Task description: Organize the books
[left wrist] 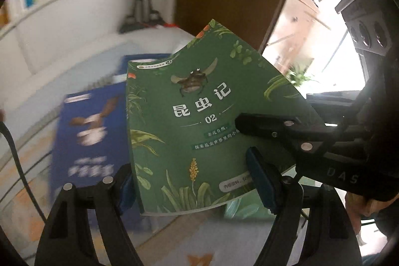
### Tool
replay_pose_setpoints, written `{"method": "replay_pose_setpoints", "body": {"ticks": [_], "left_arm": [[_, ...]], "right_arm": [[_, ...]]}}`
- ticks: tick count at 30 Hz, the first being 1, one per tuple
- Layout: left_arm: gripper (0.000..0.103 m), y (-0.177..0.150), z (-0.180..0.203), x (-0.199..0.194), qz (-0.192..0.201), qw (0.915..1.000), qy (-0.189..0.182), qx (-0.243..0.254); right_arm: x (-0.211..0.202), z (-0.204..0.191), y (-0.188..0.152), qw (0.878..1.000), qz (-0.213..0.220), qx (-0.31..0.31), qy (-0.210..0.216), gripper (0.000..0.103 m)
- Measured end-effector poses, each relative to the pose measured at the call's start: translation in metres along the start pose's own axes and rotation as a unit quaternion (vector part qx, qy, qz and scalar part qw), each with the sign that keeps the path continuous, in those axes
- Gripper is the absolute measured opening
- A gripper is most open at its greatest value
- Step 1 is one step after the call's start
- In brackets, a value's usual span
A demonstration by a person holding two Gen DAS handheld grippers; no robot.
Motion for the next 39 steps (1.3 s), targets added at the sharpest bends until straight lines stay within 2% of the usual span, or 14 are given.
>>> {"method": "replay_pose_setpoints", "body": {"ticks": [6,12,21,29,33,39], "left_arm": [[0.075,-0.018,-0.044,-0.068,0.032,0.9964,0.063,-0.047],[0.075,-0.061,-0.115,-0.146,0.065,0.9830,0.111,-0.131],[0.075,-0.138,-0.209,-0.227,0.079,0.9641,0.162,-0.195],[0.075,-0.190,-0.274,-0.261,0.084,0.9515,0.177,-0.237],[0.075,-0.210,-0.300,-0.269,0.085,0.9487,0.185,-0.242],[0.075,-0.218,-0.333,-0.265,0.077,0.9495,0.195,-0.233]], "right_arm": [[-0.015,-0.076,0.017,0.996,0.029,-0.064,0.054,0.016],[-0.015,-0.177,0.034,0.985,0.044,-0.124,0.111,0.016],[0.007,-0.320,0.027,0.972,0.023,-0.170,0.162,0.016],[0.045,-0.412,0.022,0.965,-0.006,-0.181,0.189,0.016],[0.060,-0.446,0.020,0.963,-0.013,-0.200,0.181,0.016],[0.089,-0.473,0.021,0.968,-0.027,-0.172,0.183,0.016]]}}
Point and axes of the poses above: each gripper's, at about its wrist camera, not at the fingertips, and x roughly the way its jaws point, z to its right, y to its top, the point moved 4 cm from there along x, roughly the way its jaws point
